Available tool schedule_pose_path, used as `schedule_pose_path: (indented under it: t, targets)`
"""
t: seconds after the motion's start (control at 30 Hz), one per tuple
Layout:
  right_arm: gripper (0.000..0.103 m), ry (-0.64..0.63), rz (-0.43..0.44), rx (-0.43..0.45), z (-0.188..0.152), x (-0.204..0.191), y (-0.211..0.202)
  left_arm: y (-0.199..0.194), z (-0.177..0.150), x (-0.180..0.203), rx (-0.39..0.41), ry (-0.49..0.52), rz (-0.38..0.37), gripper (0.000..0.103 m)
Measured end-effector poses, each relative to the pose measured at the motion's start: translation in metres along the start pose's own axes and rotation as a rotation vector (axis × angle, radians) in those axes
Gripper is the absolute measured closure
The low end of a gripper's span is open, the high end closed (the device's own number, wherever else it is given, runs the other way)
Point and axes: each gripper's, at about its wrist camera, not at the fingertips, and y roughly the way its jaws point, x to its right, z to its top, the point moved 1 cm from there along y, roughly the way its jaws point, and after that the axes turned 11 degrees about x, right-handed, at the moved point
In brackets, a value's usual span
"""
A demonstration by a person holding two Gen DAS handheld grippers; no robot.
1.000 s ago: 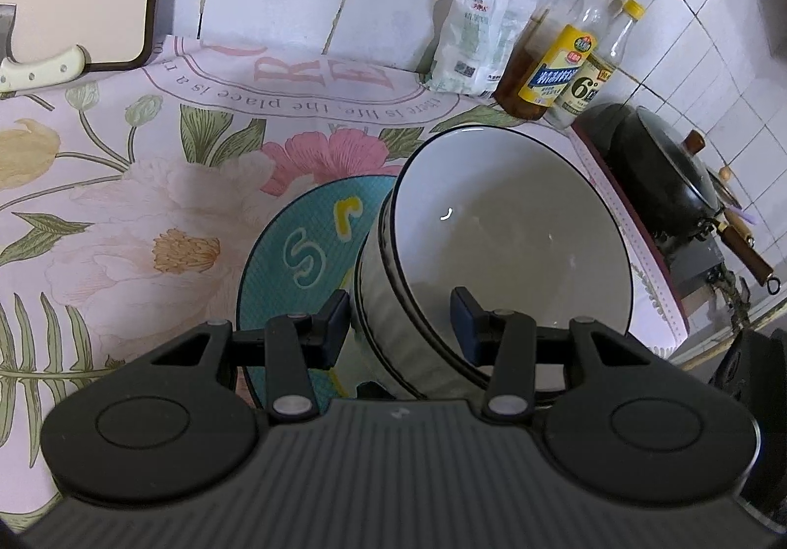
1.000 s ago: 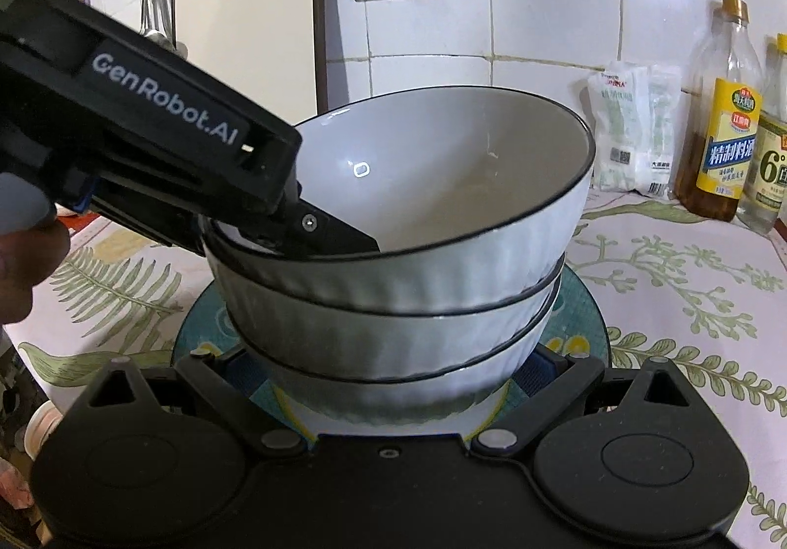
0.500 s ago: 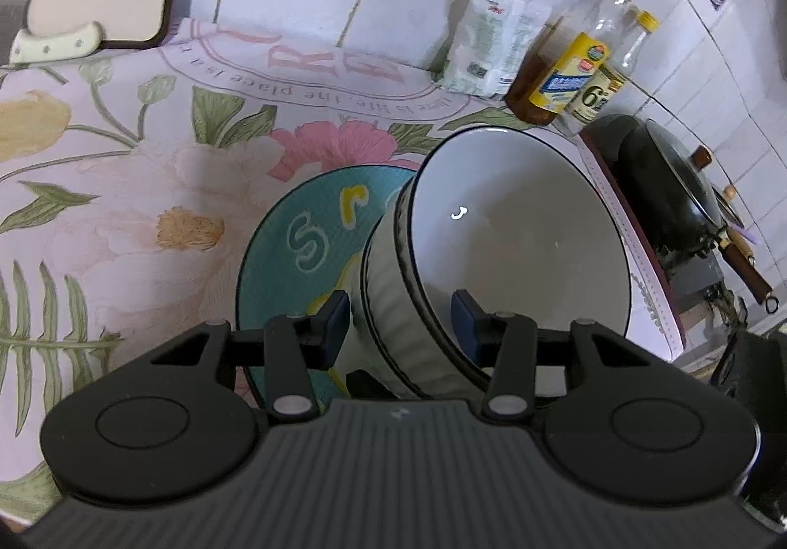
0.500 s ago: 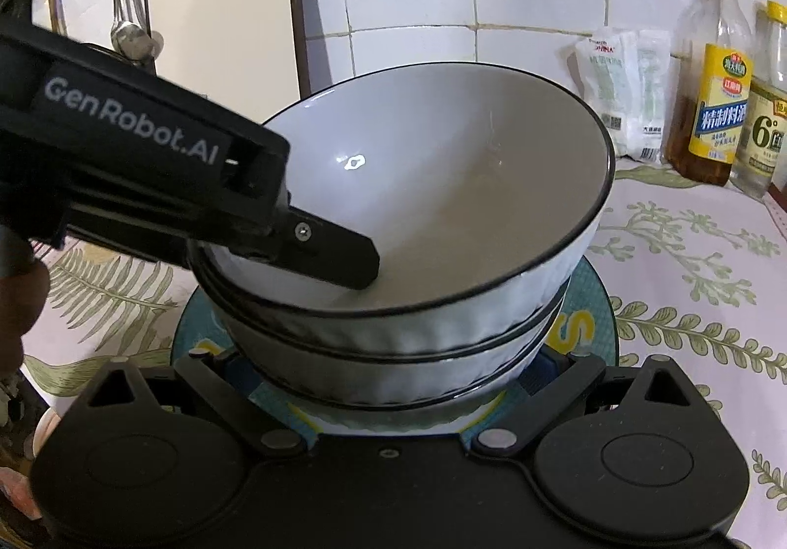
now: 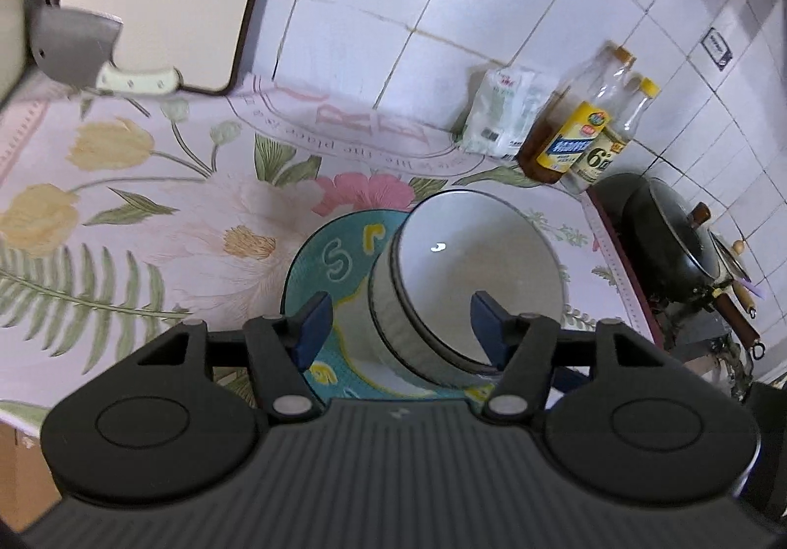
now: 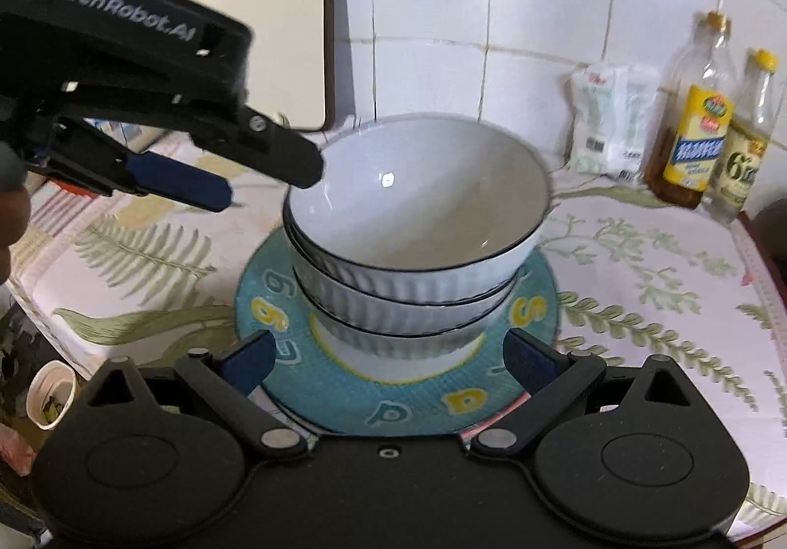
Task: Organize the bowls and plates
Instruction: 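Lower the bowl stack onto the blue egg plate and open both grippers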
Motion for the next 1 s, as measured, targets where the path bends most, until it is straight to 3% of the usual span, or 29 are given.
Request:
schedule_pose_path:
  t: [0.33, 0.47, 0.57, 0.8, 0.9, 1.0]
  targets:
    - [0.003, 0.09, -0.031, 0.061, 0.028, 0.018, -0.067, -0.07, 0.007, 0.041, 0.062, 0.085, 0.047, 0.035]
    - [0.003, 0.125, 0.001, 0.09, 0.036, 0.027, -0.088, -0.088, 0.005, 0.05, 0.07, 0.102, 0.075, 0.028]
    - [0.003, 0.143, -0.002, 0.083, 0.042, 0.029, -0.098, -0.1, -0.001, 0.057, 0.097, 0.137, 0.126, 0.024]
    - [0.002, 0.13, -0.068, 0.099, 0.055, 0.031, -0.122, -0.123, -0.008, 0.065, 0.121, 0.178, 0.132, 0.019]
    - [0.002, 0.125, -0.111, 0.112, 0.057, 0.032, -0.132, -0.134, -0.009, 0.071, 0.152, 0.212, 0.149, 0.009]
    - [0.002, 0.111, -0.145, 0.119, 0.059, 0.033, -0.143, -0.141, -0.01, 0.075, 0.169, 0.207, 0.165, 0.008]
